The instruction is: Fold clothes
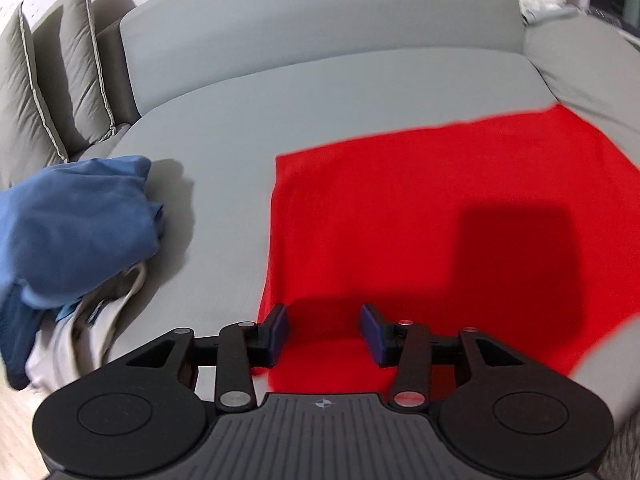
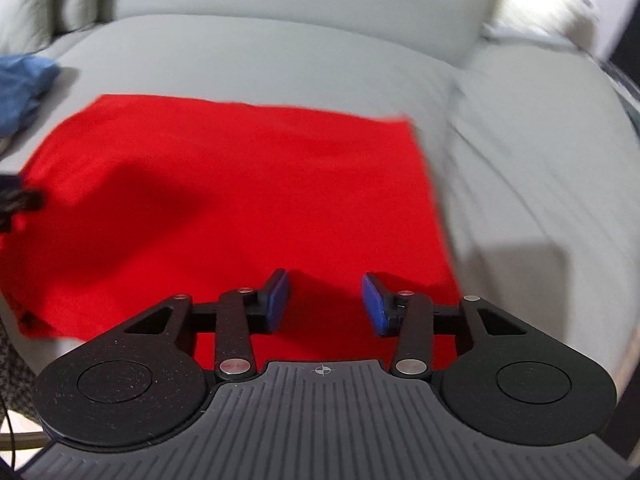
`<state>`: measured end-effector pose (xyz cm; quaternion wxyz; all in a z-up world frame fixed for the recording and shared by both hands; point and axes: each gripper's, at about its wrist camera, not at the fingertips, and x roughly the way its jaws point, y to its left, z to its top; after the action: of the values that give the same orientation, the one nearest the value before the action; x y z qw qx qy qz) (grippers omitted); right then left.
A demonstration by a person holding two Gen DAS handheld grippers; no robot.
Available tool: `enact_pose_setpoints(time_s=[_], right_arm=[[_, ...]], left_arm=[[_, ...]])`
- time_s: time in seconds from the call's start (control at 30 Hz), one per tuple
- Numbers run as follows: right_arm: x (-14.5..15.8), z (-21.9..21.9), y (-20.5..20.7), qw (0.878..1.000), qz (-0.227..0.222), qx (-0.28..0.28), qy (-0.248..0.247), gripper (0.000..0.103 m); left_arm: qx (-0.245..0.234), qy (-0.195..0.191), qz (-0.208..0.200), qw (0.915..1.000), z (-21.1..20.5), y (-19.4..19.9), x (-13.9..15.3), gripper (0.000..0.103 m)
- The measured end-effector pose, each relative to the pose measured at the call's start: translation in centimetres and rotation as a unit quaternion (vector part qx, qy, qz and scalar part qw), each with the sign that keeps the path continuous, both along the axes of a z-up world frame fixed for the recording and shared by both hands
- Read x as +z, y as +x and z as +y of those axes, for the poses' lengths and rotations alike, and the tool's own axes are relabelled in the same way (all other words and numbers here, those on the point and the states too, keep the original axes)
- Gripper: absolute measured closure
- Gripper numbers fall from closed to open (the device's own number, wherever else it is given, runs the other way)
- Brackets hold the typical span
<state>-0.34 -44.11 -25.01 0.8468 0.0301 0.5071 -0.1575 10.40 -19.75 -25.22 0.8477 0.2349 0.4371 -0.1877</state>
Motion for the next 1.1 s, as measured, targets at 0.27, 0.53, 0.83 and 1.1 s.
enact_pose_setpoints(time_s=[0.27, 0.53, 0.83, 1.1], right_arm=[[3.5, -0.1, -4.2, 0.995, -0.045, -0.061, 0.067, 0.054], [2.7, 4.4, -2.1, 0.991, -0.068, -0.012, 0.111, 0.053], [0.9, 3.5, -4.9, 0.986, -0.033, -0.066, 0.147, 0.050], [1.5, 2.2, -7.5, 0.972, -0.062, -0.101, 0.203, 0.047]], left_arm=[[0.006, -0.086, 0.024, 0.9960, -0.5, -2.1, 2.2, 0.059], [-0.034, -0.053, 0.039, 0.9972, -5.3, -4.2, 0.0, 0.059], [-0.018, -0.047, 0.057, 0.9971, -5.0, -5.4, -0.2, 0.059], [-0.031, -0.061, 0.060, 0.9958, -5.1, -6.7, 1.1, 0.058]])
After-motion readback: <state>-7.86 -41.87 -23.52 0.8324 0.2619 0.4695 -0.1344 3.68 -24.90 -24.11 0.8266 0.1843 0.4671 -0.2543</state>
